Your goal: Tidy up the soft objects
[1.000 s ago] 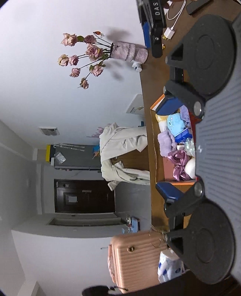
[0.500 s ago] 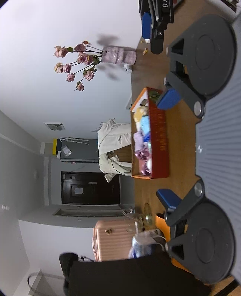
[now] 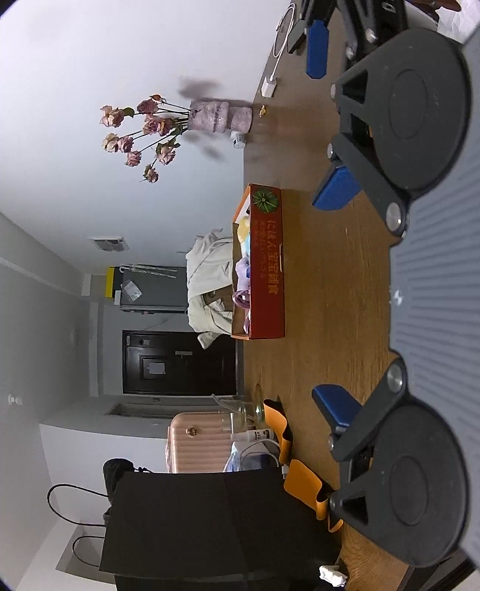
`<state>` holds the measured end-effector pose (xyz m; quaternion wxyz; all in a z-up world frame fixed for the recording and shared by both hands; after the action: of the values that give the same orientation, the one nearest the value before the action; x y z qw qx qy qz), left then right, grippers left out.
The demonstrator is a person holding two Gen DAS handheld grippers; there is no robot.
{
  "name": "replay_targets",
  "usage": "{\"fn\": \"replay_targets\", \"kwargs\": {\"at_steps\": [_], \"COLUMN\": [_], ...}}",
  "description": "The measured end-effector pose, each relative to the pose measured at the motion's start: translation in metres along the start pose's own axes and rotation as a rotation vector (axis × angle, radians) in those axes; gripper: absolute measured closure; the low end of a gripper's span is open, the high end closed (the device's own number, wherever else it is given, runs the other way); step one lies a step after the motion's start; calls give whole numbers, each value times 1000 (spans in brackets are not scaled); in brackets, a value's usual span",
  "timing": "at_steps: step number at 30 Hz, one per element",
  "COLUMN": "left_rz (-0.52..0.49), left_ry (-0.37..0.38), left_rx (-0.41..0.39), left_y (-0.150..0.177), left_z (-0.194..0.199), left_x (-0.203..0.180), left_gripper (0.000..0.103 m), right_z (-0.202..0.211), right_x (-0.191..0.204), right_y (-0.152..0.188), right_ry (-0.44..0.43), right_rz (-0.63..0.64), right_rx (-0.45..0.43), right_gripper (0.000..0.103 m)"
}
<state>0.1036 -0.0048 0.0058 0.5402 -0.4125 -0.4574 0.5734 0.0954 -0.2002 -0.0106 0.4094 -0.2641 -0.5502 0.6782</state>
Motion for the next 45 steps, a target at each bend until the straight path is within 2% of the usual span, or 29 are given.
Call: {"fn": "replay_targets", "kwargs": {"at_steps": [12, 34, 45], "left_rz": [28, -12, -11], "left_ry": [-18, -28, -30], "left_rx": [19, -24, -10], "left_y": [0, -10, -5], "left_z": [-5, -3, -6], "left_x": [10, 8, 8], "left_gripper": [0, 0, 0], "right_z": [-8, -10, -9], "right_x": [-6, -14, -20], "right_y": [-8, -11, -9], "right_ry": [11, 4, 6], "right_rz": [-21, -53, -70], "right_rx": [-10, -39, -49], "right_gripper": [13, 12, 13]}}
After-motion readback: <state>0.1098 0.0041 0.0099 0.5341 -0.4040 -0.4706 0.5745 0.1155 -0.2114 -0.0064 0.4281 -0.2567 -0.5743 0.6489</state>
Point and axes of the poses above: each gripper's, at about its wrist camera, not at the fingertips, and z roughly against the way its jaws point, x to its left, y to its underside, the point moved 5 cm from there along -z, roughly the way its jaws point, and after that the axes turned 10 degrees about -y, right-handed, at the moved point
